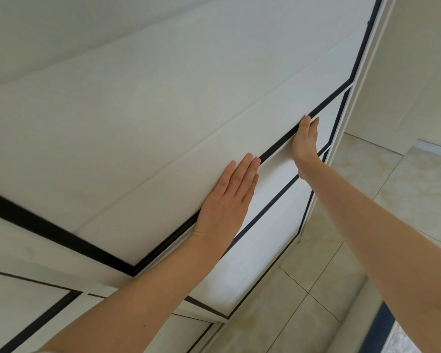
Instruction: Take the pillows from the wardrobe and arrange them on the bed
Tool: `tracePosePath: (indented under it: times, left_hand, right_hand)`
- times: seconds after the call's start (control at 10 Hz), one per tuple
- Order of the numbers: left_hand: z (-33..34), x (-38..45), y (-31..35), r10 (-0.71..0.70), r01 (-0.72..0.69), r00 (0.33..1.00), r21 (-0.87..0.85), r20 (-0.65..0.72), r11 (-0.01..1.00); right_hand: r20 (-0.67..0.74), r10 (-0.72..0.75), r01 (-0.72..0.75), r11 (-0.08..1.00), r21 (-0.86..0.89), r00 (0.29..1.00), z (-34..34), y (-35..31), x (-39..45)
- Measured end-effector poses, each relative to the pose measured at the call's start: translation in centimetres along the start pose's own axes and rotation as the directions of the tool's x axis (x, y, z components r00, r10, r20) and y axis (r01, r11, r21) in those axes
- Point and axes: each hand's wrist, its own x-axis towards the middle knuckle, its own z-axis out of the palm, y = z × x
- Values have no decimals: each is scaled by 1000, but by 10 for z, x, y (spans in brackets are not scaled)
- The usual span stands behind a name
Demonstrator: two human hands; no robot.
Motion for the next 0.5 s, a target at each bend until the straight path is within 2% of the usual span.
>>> tracePosePath:
  times: [0.2, 0.3, 0.4, 0.5]
  left_hand:
    - [-2, -1, 0, 15, -16, 999, -19, -38, 1000]
    - [-3, -1, 0, 18, -20, 999, -71, -31, 997]
    - [-5, -4, -4, 17, -34, 996, -194, -89, 980]
    - [-3, -6, -5, -62, -56, 960, -406, -272, 912]
  right_hand:
    - [-29, -10, 8, 996, -85, 1000, -6, -5, -4]
    - [-29, -68, 63, 986, -152, 997, -9, -5, -21]
    - [-8, -112, 108, 969, -224, 994, -11, 2, -50]
    - [19, -130, 131, 966, -224, 991, -14, 18, -78]
